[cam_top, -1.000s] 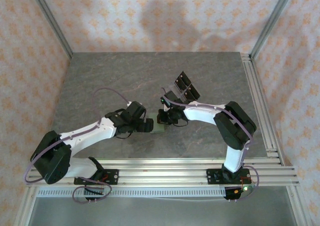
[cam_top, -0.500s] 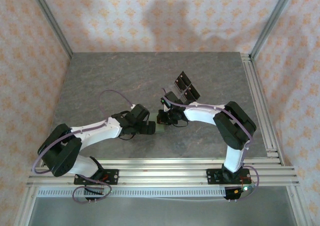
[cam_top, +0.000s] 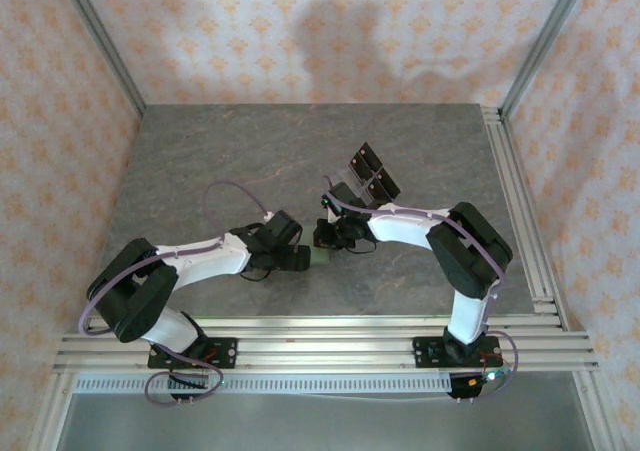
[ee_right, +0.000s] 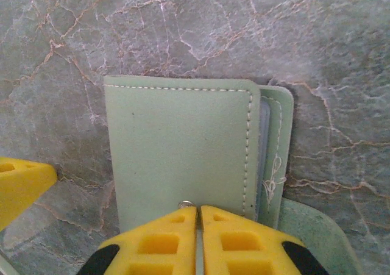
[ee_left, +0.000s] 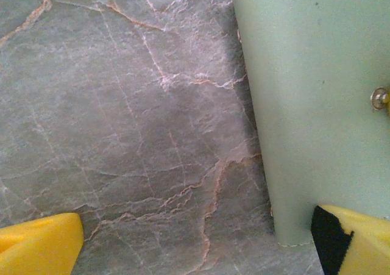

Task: Put the credit cards into the card holder
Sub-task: Close the card holder at the center of the table.

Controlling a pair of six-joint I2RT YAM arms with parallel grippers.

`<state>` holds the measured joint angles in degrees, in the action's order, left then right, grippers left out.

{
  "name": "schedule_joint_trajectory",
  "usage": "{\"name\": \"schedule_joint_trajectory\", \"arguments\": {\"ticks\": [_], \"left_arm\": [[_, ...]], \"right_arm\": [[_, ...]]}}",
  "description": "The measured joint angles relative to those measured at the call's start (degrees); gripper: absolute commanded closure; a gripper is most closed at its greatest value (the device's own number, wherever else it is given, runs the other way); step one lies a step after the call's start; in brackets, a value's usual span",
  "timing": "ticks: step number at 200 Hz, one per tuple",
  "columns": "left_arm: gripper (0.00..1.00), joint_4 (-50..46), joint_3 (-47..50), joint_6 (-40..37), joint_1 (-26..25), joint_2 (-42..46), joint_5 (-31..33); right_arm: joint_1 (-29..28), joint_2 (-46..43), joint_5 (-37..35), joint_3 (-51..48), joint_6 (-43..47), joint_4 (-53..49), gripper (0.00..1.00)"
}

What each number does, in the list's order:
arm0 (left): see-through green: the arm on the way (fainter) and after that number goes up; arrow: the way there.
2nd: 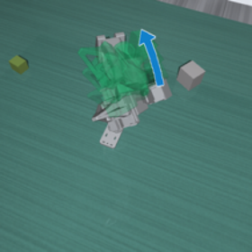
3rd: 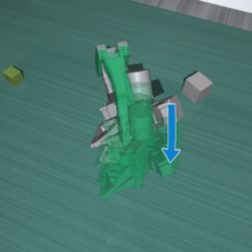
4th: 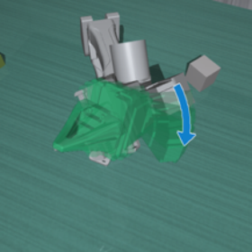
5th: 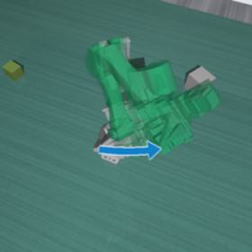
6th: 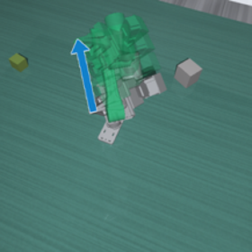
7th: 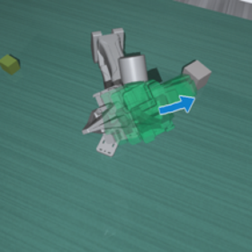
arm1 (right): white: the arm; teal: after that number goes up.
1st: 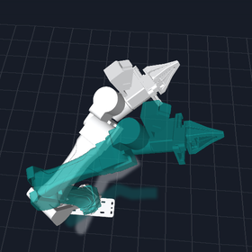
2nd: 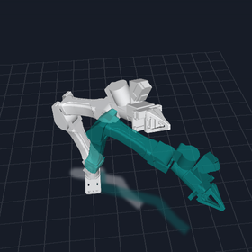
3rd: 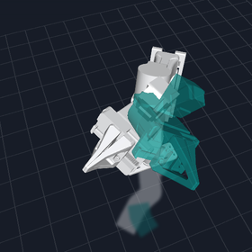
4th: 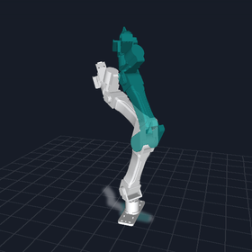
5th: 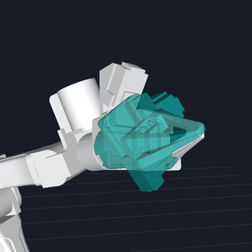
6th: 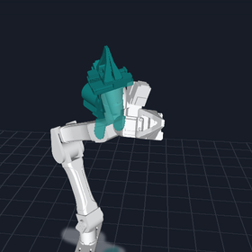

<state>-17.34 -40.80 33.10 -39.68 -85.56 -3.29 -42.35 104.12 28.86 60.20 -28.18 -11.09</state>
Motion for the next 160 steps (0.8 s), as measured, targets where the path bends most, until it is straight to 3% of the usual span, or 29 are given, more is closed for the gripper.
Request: {"name": "schedule_joint_trajectory", "arguments": {"ticks": [38,75,160], "left_arm": [[0.03,0.15,0.0,0.02,-0.09,-0.5,0.79],[0.03,0.26,0.04,0.02,-0.09,-0.5,0.79],[0.03,0.37,0.04,0.07,-0.09,-0.74,0.81]], "right_arm": [[1.18,-2.73,0.46,0.04,0.28,-2.27,0.72],[3.91,-9.68,-3.43,3.26,2.21,-8.76,0.65],[3.3,-5.6,-8.57,7.32,7.13,-19.5,0.69]]}}
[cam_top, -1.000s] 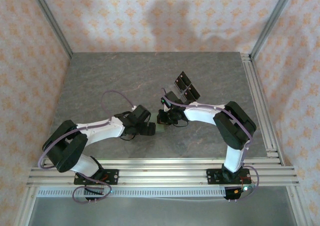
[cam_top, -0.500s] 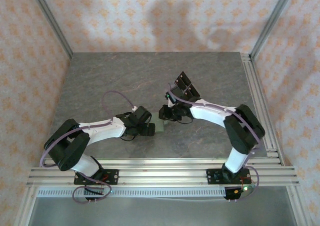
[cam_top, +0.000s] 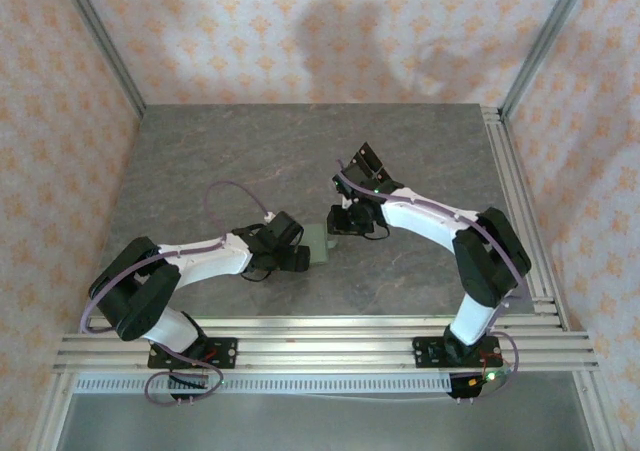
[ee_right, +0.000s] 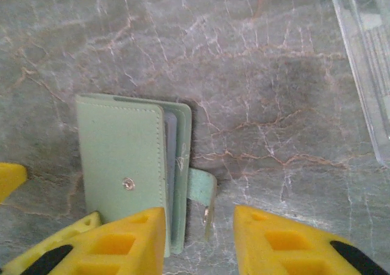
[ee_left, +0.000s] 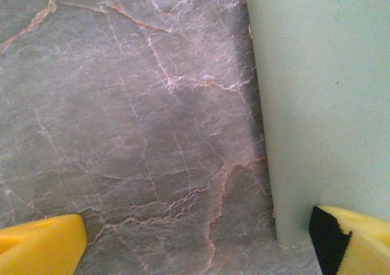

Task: Put the credit cards into the card holder
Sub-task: Close the card holder at the center of the table, then close the button on the card holder.

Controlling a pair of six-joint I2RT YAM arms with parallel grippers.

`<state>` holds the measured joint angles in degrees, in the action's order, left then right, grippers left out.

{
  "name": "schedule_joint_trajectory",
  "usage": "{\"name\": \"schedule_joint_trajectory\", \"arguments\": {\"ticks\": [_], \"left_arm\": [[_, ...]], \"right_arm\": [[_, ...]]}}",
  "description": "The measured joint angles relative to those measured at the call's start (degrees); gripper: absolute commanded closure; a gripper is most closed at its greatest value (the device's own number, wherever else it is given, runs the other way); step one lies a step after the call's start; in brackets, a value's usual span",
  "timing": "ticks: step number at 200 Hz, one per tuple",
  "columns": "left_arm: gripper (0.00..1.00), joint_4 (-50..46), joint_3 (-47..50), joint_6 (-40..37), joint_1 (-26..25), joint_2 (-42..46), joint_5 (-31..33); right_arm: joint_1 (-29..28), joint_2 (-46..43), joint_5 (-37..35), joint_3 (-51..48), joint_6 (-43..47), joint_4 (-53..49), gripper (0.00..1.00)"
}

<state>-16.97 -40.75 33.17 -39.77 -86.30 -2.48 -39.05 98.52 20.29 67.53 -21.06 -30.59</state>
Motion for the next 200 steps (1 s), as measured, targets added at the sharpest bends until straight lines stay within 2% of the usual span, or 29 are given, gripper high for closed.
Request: {"name": "schedule_joint_trajectory", "arguments": {"ticks": [55,98,119,163,200], "left_arm": [[0.04,0.11,0.07,-0.02,0.0,0.0,0.04],[0.04,0.15,0.11,0.0,-0.07,0.0,0.17],[0.04,0.13,0.11,0.0,-0.33,0.0,0.42],[0.04,0.2,0.15,0.2,-0.37,0.0,0.59],[0.04,0.35,0.24,0.2,-0.37,0.0,0.7]], "right_arm": [[-0.44,0.96,-0.28,0.0,0.76,-0.72,0.78],[-0.44,1.31,-0.42,-0.09,0.76,-0.7,0.79],[-0.44,1.31,-0.39,-0.39,0.74,-0.66,0.86],[-0.44,1.4,-0.39,-0.94,0.76,-0.61,0.87],[-0.44,1.42,-0.39,-1.22,0.76,-0.26,0.99]]}}
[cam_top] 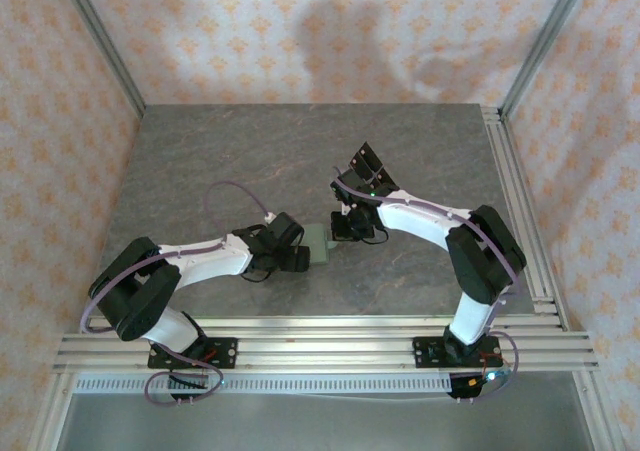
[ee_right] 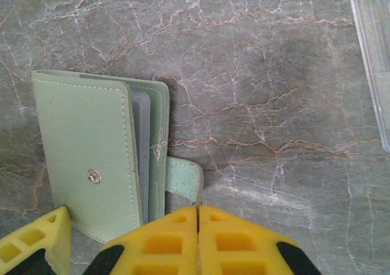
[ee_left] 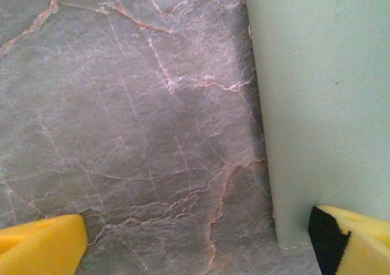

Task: Put the credit cards into the card holder
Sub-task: Close the button on the card holder.

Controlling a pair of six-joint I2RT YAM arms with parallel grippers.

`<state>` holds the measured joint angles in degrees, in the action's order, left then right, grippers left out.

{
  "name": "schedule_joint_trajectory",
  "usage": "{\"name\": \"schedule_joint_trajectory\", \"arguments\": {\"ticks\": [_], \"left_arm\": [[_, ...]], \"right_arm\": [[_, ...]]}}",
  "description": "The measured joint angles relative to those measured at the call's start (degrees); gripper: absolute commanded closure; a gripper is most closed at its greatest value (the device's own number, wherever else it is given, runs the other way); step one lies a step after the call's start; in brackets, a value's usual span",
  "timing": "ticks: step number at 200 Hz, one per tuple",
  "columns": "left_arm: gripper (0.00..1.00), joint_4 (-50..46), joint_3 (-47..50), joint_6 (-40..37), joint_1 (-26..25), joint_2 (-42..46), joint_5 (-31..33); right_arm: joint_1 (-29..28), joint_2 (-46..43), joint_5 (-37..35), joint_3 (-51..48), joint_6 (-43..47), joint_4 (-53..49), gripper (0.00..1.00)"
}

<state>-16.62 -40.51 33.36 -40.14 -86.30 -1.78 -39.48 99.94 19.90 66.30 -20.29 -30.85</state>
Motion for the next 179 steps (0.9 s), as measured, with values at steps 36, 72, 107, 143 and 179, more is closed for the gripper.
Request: {"name": "schedule_joint_trajectory", "arguments": {"ticks": [36,72,107,143,179], "left_arm": [[0.04,0.17,0.09,0.0,0.0,0.0,0.13],[0.04,0.22,0.13,0.0,0.0,0.0,0.13],[0.05,0.22,0.13,-0.02,0.0,0.0,0.13],[0.05,0.22,0.13,-0.04,0.0,0.0,0.13],[0.05,0.22,0.13,-0.04,0.0,-0.09,0.13]], "right_arm": [[0.0,-0.07,1.16,-0.13,-0.26,0.83,1.0],[0.0,-0.46,5.14,-0.5,-1.55,3.3,1.0],[-0.02,-0.39,8.7,-0.5,-2.6,5.62,1.0],[-0.68,1.36,11.1,-0.28,-3.26,7.41,1.0],[-1.88,4.24,12.24,0.61,-3.28,8.28,1.0]]}}
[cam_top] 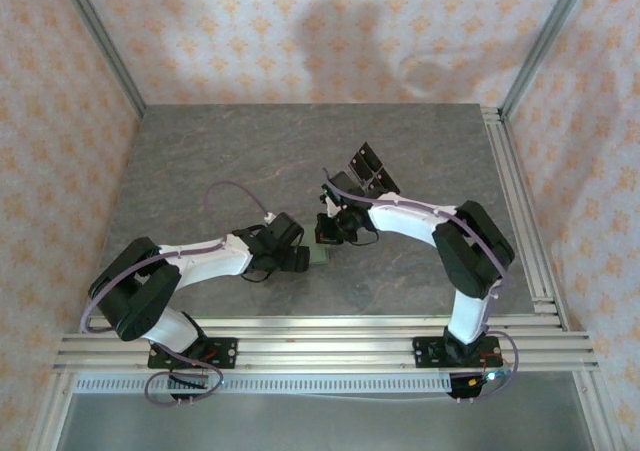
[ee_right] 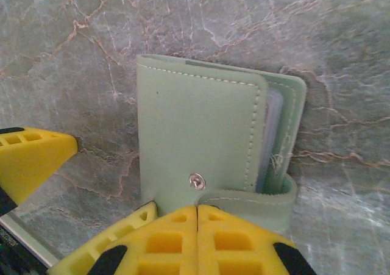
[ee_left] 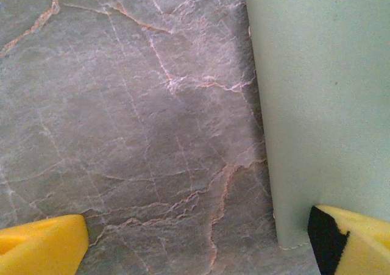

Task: Put the credit cards into the card holder
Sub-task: Close the button on the card holder.

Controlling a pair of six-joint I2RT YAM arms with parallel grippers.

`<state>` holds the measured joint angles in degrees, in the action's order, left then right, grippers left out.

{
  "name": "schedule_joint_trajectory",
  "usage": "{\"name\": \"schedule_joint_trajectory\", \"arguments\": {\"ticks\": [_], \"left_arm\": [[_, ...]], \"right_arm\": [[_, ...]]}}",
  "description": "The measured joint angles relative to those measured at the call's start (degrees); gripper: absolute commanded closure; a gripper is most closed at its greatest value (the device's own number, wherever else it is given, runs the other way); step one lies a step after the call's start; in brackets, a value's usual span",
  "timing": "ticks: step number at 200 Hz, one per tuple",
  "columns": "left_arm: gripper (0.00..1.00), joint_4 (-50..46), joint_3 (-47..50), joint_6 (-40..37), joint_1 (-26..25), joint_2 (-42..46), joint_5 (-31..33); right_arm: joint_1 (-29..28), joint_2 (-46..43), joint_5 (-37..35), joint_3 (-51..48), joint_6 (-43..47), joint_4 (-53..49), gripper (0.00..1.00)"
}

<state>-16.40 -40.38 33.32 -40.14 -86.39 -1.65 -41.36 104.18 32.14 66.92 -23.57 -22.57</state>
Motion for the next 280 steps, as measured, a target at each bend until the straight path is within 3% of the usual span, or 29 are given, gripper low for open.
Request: {"name": "schedule_joint_trajectory", "arguments": {"ticks": [280], "left_arm": [[0.07,0.17,-0.07,0.0,0.0,-0.24,0.17]], "right_arm": [[-0.28,6.67,0.28,4.28,0.28,0.79,1.0]]}}
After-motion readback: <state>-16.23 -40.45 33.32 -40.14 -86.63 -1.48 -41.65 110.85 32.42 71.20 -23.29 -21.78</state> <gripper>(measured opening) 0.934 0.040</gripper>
